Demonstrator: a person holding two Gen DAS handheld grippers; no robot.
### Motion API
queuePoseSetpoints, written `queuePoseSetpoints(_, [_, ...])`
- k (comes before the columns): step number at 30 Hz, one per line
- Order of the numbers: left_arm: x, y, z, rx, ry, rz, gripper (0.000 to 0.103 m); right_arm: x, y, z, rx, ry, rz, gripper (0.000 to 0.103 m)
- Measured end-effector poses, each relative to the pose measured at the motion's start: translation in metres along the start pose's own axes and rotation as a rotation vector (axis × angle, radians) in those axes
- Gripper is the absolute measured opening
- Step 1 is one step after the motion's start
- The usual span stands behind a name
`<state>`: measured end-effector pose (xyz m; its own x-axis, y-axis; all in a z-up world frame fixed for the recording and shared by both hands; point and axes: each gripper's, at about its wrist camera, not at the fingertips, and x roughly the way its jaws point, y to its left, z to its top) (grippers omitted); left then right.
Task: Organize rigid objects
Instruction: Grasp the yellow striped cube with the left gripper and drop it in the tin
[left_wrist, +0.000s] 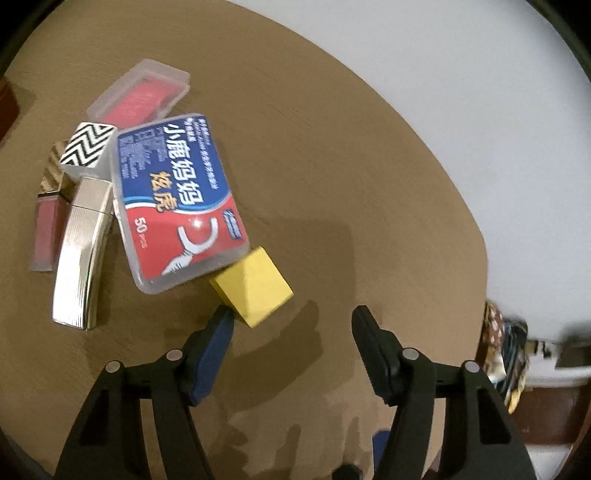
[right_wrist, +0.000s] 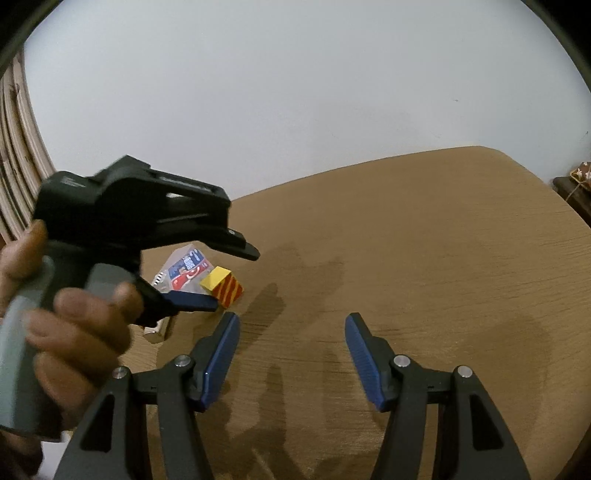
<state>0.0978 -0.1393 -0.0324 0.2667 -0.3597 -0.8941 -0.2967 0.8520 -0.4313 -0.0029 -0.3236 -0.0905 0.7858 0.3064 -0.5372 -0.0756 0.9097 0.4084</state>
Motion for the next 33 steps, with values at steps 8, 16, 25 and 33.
queuePoseSetpoints(8, [0.013,0.008,0.012,-0.051,0.011,0.024,0.06,-0.007,-0.009,0.0,0.059,-0.002,0.013,0.061])
queuePoseSetpoints(16, [0.004,0.02,0.018,-0.059,0.009,0.066,0.036,-0.012,-0.015,-0.002,0.099,-0.004,0.045,0.061])
queuePoseSetpoints(25, [-0.024,0.034,0.01,0.061,0.038,0.026,0.028,-0.012,-0.029,-0.004,0.172,0.01,0.041,0.061])
queuePoseSetpoints(33, [-0.089,0.078,-0.04,0.229,-0.006,0.025,0.026,-0.01,-0.044,-0.004,0.242,0.033,0.023,0.061])
